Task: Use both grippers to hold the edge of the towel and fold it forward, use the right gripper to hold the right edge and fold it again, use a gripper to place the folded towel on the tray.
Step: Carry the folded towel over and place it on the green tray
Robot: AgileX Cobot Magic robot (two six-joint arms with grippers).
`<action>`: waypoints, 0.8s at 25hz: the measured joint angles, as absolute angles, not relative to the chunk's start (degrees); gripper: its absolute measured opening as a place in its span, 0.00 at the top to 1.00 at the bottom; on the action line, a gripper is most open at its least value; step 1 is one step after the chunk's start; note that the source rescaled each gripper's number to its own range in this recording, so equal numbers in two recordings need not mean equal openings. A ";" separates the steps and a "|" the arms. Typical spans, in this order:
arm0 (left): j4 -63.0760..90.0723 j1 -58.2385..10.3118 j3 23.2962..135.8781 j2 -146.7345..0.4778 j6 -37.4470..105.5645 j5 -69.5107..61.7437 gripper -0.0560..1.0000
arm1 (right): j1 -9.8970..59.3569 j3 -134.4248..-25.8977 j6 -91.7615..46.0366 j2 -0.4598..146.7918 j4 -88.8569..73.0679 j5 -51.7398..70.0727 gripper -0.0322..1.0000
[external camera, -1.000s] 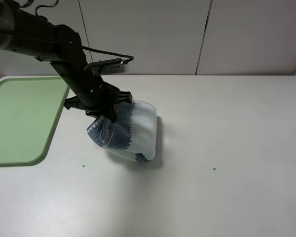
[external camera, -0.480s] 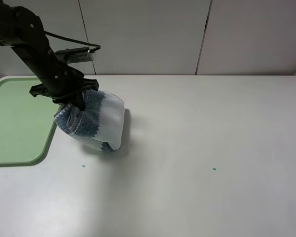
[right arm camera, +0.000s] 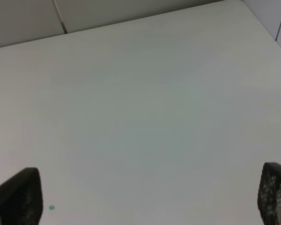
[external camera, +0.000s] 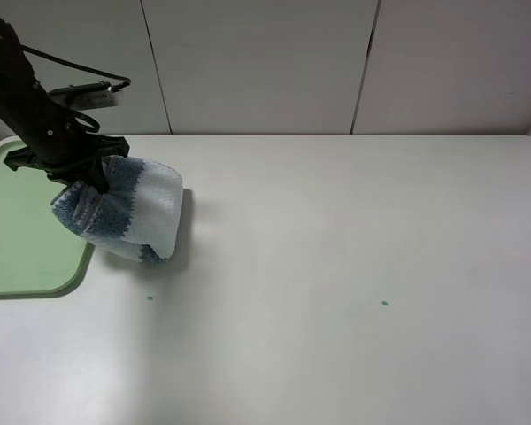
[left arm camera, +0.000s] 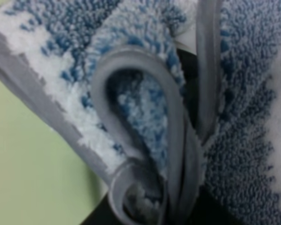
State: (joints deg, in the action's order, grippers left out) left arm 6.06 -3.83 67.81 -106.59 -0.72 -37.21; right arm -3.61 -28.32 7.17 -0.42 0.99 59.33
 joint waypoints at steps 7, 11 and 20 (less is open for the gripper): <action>6.06 3.98 67.81 -106.59 2.91 -37.21 0.82 | -3.61 -28.32 7.17 -0.42 0.99 59.33 0.00; 6.06 8.56 67.81 -106.59 4.81 -37.10 0.82 | -3.61 -28.32 7.17 -0.42 0.99 59.33 0.00; 5.99 17.13 67.81 -106.59 7.81 -34.75 0.82 | -3.61 -28.32 7.17 -0.42 0.99 59.33 0.00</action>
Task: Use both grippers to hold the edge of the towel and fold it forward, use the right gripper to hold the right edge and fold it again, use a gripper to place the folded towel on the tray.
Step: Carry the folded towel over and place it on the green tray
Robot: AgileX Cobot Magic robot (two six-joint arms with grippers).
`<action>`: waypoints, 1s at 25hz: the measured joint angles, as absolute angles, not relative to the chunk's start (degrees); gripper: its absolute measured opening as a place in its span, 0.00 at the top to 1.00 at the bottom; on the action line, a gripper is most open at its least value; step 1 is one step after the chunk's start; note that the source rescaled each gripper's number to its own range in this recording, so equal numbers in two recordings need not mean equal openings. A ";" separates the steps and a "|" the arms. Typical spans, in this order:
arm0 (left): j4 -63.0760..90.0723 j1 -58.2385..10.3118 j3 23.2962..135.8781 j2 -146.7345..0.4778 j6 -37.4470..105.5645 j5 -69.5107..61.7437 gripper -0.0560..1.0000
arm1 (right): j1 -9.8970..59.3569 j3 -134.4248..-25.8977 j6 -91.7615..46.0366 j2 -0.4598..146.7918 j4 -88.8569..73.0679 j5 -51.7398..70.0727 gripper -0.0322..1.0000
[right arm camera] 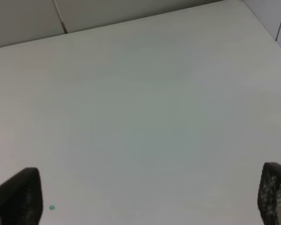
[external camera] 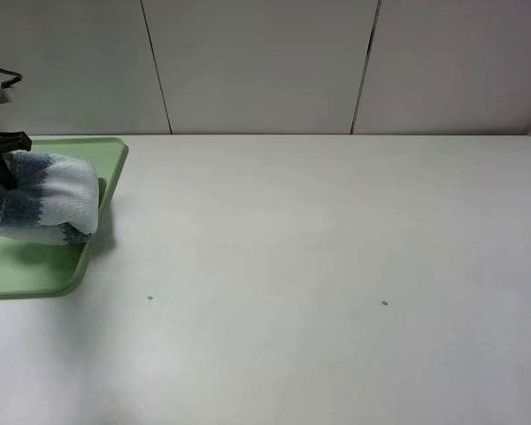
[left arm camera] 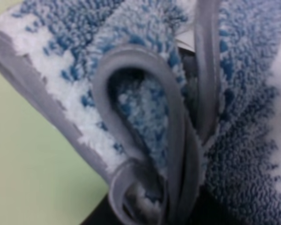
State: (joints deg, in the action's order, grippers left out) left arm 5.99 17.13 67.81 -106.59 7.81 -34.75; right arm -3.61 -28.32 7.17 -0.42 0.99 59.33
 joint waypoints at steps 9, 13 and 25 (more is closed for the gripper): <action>5.01 20.55 67.71 -106.59 8.47 -32.75 0.82 | -3.61 -28.32 7.17 -0.42 0.99 59.33 0.00; 3.79 20.55 67.71 -106.59 8.52 -32.71 0.82 | -3.61 -28.32 7.17 -0.42 0.99 59.33 0.00; 2.61 20.55 67.71 -106.59 8.54 -31.70 0.03 | -3.61 -28.32 7.17 -0.42 0.99 59.33 0.00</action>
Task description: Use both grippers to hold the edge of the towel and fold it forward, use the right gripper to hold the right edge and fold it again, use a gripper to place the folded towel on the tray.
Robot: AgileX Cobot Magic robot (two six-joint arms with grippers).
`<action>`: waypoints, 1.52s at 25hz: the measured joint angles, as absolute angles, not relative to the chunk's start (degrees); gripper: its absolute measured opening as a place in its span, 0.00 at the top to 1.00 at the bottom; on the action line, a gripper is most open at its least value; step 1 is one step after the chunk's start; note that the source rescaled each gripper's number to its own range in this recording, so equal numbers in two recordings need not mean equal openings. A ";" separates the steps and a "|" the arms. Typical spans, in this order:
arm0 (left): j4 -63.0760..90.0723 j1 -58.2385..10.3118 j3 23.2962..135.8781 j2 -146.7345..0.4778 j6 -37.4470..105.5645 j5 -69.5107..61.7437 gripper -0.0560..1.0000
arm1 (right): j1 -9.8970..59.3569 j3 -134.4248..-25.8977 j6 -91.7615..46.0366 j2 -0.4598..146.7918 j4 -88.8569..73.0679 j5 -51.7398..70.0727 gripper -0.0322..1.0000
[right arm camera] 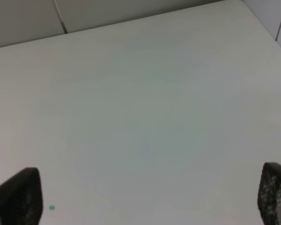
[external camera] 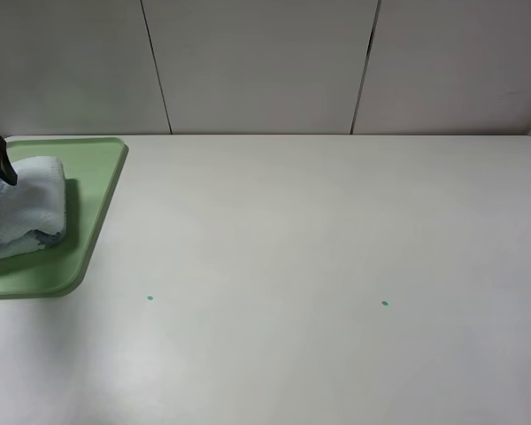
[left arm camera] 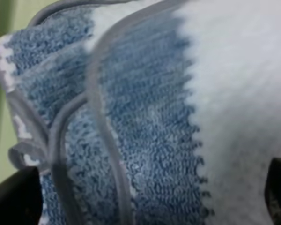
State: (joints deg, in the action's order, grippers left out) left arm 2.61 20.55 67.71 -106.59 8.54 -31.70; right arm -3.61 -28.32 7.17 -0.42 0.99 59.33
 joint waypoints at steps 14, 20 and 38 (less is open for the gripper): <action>2.61 20.55 70.92 -102.12 8.58 -41.26 0.00 | -3.61 -28.32 7.17 -0.42 0.99 59.33 0.00; 2.73 20.55 71.21 -95.68 8.58 -48.38 0.00 | -3.61 -28.32 7.17 -0.42 0.99 59.33 0.00; 4.81 20.55 65.36 -73.50 9.94 -67.02 0.00 | -3.61 -28.32 7.17 -0.42 0.99 59.29 0.00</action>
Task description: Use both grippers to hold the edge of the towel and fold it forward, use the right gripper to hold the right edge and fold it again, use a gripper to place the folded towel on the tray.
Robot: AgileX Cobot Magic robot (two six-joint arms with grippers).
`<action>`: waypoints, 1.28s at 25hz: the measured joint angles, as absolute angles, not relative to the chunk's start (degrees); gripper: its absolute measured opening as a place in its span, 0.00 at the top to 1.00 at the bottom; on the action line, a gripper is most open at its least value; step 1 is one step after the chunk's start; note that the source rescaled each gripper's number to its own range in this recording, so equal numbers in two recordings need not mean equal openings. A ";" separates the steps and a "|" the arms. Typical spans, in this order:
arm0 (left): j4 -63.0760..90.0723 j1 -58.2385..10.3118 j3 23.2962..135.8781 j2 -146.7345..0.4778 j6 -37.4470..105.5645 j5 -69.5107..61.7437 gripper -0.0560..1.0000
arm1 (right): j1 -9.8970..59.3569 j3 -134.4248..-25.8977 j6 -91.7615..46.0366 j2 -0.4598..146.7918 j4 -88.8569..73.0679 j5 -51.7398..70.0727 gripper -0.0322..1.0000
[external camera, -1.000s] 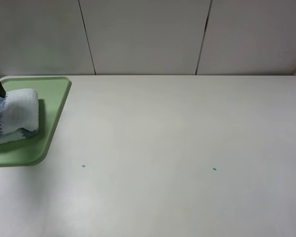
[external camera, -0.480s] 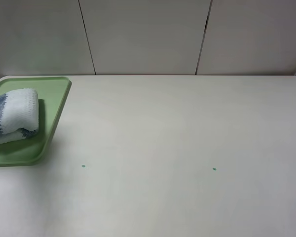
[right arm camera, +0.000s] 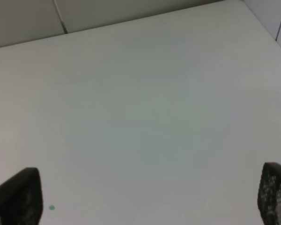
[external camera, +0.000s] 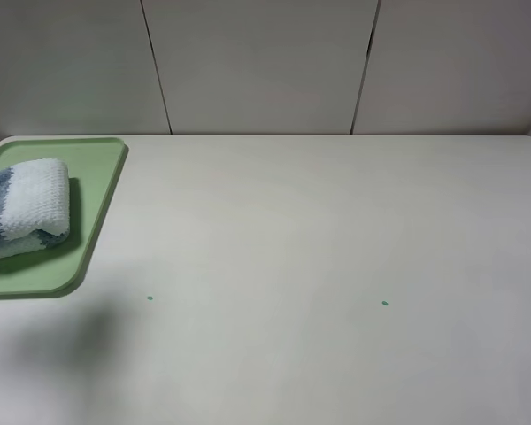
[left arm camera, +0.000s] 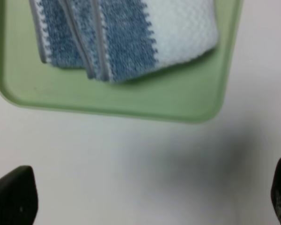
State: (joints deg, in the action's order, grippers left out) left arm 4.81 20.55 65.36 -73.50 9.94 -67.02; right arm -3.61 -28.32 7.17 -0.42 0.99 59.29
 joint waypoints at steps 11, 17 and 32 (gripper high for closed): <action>11.68 20.55 49.32 -43.38 12.71 -67.26 0.00 | -3.61 -28.32 7.17 -0.42 0.99 59.29 0.00; 10.82 20.40 47.79 -25.02 14.42 -67.27 0.00 | -3.61 -28.32 7.17 -0.42 0.99 59.29 0.00; 7.77 9.29 30.88 0.25 12.32 -64.54 0.00 | -3.61 -28.32 7.17 -0.42 0.99 59.29 0.00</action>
